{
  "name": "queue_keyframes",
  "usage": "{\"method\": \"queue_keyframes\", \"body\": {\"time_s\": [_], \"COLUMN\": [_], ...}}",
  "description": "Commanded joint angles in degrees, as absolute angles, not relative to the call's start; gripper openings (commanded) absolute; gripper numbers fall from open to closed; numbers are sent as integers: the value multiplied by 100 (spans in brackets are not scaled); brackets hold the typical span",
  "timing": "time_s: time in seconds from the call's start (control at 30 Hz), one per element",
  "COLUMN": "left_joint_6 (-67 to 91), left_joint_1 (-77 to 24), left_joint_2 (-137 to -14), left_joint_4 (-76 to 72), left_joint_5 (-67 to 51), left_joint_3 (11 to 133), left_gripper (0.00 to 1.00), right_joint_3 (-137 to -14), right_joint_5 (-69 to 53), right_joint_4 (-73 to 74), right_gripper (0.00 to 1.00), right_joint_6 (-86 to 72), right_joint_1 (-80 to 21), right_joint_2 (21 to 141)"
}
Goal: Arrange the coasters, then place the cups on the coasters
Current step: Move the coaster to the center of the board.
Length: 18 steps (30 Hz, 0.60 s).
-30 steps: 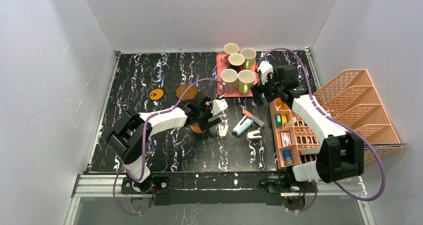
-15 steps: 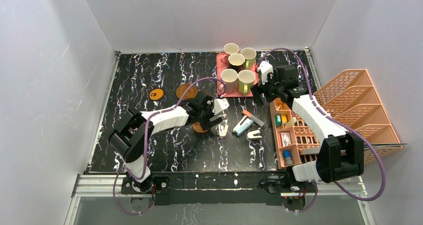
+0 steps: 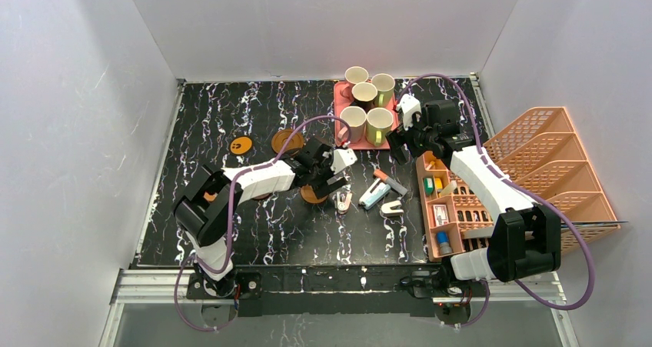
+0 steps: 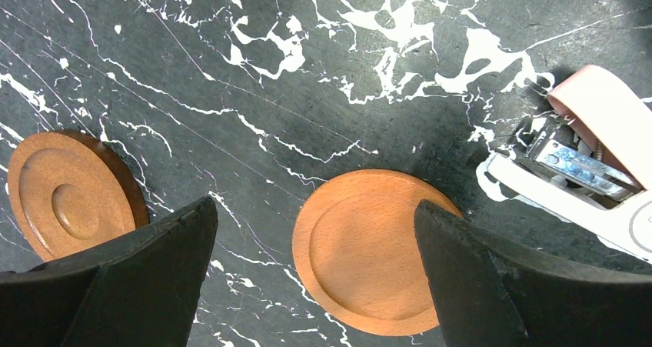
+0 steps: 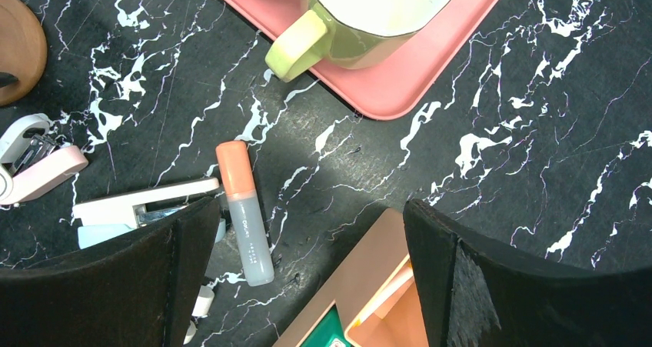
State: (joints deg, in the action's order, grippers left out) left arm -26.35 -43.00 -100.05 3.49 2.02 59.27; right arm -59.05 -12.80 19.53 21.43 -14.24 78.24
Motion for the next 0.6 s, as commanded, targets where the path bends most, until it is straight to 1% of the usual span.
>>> {"method": "queue_keyframes", "body": {"time_s": [0.0,0.4,0.57], "left_joint_6": [-2519,-2380,-2398], "left_joint_1": [-4359,-4360,-4355], "left_joint_2": [-10151,-10171,-9894], "left_joint_4": [531,464,377], "left_joint_5": [214,236,423], "left_joint_3": [6019,6114,6000], "left_gripper": [98,98,98], "right_joint_3": [-6075,-6077,-6075], "right_joint_5": [-1322,-1324,-1320], "right_joint_4": [1871,1871,1878], "right_gripper": [98,98,98], "right_joint_6": [2219,2224,2224], "right_joint_1": [-1408,-1415,-1411], "right_joint_2": [7716,7713,7704]}}
